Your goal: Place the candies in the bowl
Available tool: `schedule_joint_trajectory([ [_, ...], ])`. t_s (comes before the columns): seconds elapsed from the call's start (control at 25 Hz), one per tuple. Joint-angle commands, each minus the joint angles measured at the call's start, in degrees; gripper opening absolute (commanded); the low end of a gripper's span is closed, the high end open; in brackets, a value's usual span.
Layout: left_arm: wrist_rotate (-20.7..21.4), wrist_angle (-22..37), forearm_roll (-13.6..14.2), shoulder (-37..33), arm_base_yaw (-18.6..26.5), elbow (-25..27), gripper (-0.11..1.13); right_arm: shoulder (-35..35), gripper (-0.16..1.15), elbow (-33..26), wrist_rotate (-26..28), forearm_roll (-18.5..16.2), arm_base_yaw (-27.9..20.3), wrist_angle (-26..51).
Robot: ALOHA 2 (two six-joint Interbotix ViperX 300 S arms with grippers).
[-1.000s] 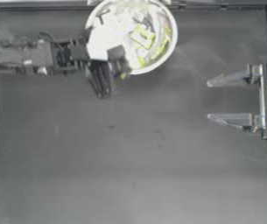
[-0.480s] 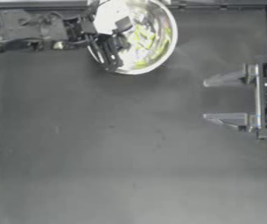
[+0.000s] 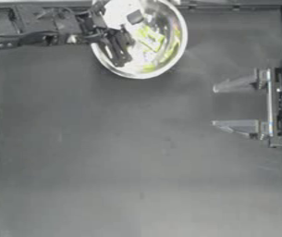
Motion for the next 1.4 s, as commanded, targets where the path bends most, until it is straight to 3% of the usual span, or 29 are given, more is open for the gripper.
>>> schedule_joint_trajectory([
  [0.04, 0.1, -0.4, 0.1, -1.4, 0.4, -2.5, 0.46, 0.1, 0.98, -0.5, 0.0, 0.1, 0.1, -0.5],
  [0.16, 0.0, -0.5, 0.2, -0.7, 0.6, -3.3, 0.61, 0.1, 0.98, -0.4, 0.0, 0.1, 0.0, -0.9],
  [0.32, -0.1, -0.8, 0.1, -0.2, 1.1, -3.9, 0.99, 0.1, 0.98, -0.4, 0.0, 0.1, 0.0, -0.8],
  [0.4, -0.1, -1.0, 0.1, -0.2, 1.3, -3.9, 1.08, 0.1, 0.98, -0.3, 0.0, 0.1, 0.0, -0.8],
  [0.56, -0.1, -1.1, 0.1, -0.8, 1.2, -3.8, 1.00, 0.1, 0.98, -0.3, 0.0, 0.1, 0.0, -0.8],
  [0.88, 0.1, -1.1, 0.1, -8.7, -1.8, -1.0, 1.00, 0.1, 0.98, -0.2, 0.0, 0.2, 0.0, -1.2],
  [1.4, -0.8, -3.0, -0.1, -26.0, -11.8, 10.9, 0.98, 0.1, 0.98, 0.0, 0.0, 0.1, 0.0, -1.6],
])
